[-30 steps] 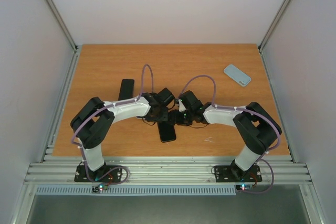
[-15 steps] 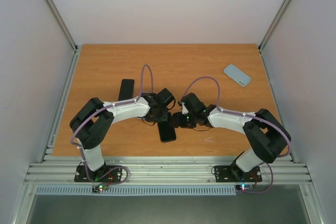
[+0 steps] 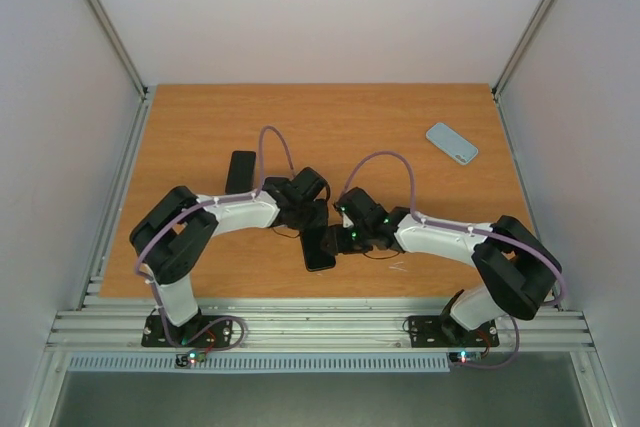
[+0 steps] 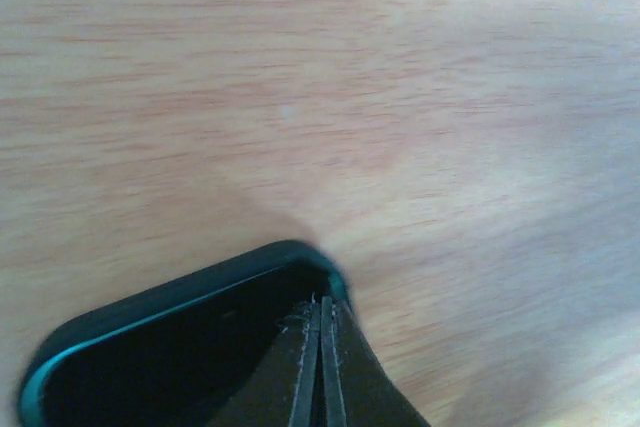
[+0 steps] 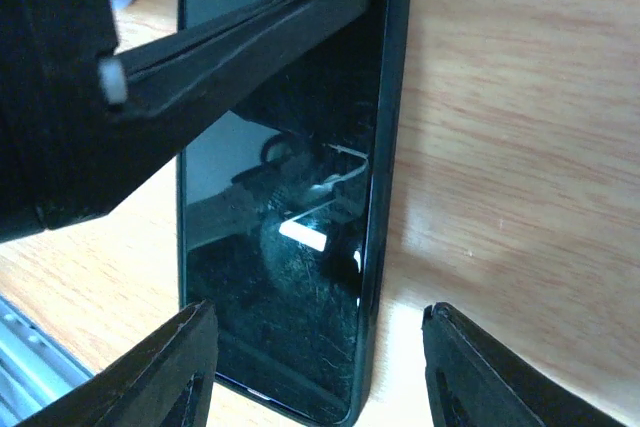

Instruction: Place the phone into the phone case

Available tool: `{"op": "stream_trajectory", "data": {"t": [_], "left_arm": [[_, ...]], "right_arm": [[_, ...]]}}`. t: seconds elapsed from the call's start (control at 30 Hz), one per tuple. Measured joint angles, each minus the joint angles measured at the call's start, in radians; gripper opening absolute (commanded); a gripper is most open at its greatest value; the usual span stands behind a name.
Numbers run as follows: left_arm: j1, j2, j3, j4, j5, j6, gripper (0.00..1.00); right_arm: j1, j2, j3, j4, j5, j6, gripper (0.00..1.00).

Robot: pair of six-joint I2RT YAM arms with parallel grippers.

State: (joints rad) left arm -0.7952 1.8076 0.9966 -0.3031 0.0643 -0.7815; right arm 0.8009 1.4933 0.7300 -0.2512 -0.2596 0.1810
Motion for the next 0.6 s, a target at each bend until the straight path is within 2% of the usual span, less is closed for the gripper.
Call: {"op": "stream_trajectory", "data": {"t": [0.13, 0.23, 0.5, 0.6], "left_arm": [[0.003, 0.003, -0.034, 0.118, 0.076, -0.013, 0.08], [-0.003, -0.035, -0.055, 0.13, 0.093, -0.026, 0.14], [-0.016, -0.285, -0.161, -0.182, 0.002, -0.057, 0.27], [-0.013, -0.412, -0.188, -0.241, -0.044, -0.066, 0.32]], "right_arm": [[0.032, 0.0, 0.004, -0.034, 0.04, -0.002, 0.58], [0.046, 0.0, 0.005, -0.048, 0.062, -0.003, 0.59], [0.091, 0.004, 0.051, -0.122, 0.143, -0.017, 0.64], [0.118, 0.026, 0.095, -0.153, 0.179, -0.026, 0.66]]}}
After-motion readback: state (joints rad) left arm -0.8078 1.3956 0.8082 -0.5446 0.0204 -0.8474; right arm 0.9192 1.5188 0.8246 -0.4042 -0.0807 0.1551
